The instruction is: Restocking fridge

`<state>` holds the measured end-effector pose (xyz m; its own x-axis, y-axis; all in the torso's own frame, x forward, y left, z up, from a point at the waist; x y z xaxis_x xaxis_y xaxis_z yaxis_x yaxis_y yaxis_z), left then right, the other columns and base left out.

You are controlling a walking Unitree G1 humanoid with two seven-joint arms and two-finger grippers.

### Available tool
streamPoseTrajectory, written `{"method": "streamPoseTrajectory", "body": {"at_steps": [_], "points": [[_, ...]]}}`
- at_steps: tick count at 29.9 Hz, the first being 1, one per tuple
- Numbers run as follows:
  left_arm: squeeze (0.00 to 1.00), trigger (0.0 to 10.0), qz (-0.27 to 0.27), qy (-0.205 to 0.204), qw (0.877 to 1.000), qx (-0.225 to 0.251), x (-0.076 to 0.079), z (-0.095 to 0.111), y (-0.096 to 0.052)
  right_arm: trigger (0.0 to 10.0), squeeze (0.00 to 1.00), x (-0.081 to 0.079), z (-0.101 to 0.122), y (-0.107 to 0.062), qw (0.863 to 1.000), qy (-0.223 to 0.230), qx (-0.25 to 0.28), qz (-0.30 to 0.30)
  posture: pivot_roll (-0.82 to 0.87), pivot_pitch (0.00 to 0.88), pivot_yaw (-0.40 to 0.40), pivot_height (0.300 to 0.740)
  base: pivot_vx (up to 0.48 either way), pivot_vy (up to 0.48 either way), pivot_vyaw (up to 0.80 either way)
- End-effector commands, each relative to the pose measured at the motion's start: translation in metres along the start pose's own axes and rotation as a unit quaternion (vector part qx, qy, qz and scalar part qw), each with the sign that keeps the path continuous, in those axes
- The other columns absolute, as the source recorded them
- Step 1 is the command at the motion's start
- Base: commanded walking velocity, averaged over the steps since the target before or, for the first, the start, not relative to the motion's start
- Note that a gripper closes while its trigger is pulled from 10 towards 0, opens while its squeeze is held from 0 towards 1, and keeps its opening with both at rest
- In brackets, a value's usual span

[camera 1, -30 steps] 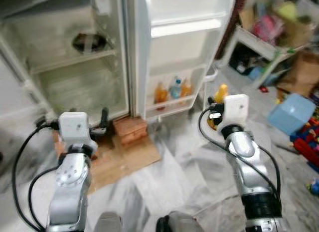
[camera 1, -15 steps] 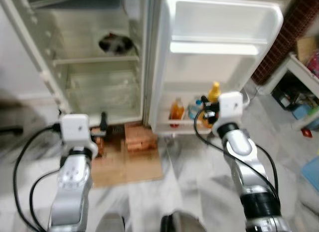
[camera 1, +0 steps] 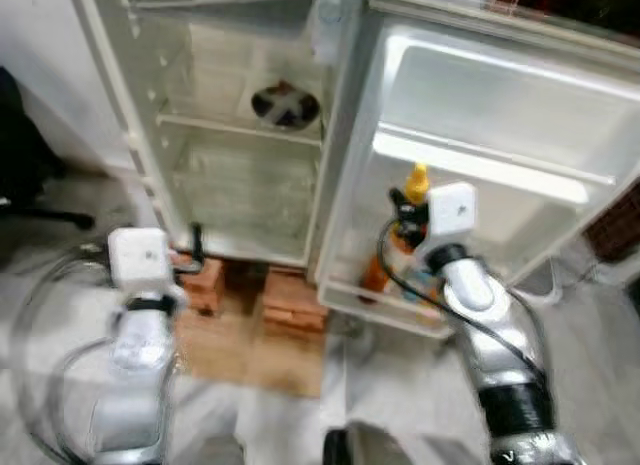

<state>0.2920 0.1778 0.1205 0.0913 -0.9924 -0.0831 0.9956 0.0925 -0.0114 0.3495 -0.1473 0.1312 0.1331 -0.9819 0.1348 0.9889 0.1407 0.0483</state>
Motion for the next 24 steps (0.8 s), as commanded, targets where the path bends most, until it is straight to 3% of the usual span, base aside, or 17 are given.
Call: {"method": "streamPoseTrajectory", "body": {"at_steps": [1,10,18,24], "points": [[0.00,10.0,0.015,0.009,1.000,-0.002,-0.009,0.000,0.000,10.0,0.00,-0.005,0.014,0.003,1.000,0.001,0.028,0.004,0.05,0.096,-0.111,0.740,0.000,0.000,0.00],[0.00,10.0,0.025,0.015,1.000,0.000,-0.011,0.001,-0.001,10.0,0.00,0.000,0.007,-0.002,1.000,0.003,0.015,-0.001,0.05,0.097,-0.110,0.740,0.000,0.000,0.00],[0.00,10.0,0.020,0.019,0.999,-0.027,-0.017,-0.008,-0.007,10.0,0.00,0.002,-0.007,-0.003,0.998,0.052,-0.020,-0.015,0.06,0.108,-0.107,0.740,0.000,0.000,0.00],[0.00,10.0,0.015,0.024,0.999,-0.025,-0.016,-0.007,-0.007,10.0,0.00,-0.002,-0.005,-0.002,0.998,0.054,-0.018,-0.010,0.06,0.110,-0.107,0.740,0.000,0.000,0.00]]}}
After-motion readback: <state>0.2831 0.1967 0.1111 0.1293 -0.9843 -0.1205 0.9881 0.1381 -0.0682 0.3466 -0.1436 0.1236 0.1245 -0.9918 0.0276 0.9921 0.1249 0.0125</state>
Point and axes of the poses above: a point about 5 cm out from each wrist's last joint towards the gripper, its own y axis pointing out of the wrist towards the gripper, its own z axis along the axis of the wrist's last joint, x = y × z, the point moved 4 cm from there along y, pointing out of the wrist towards the gripper
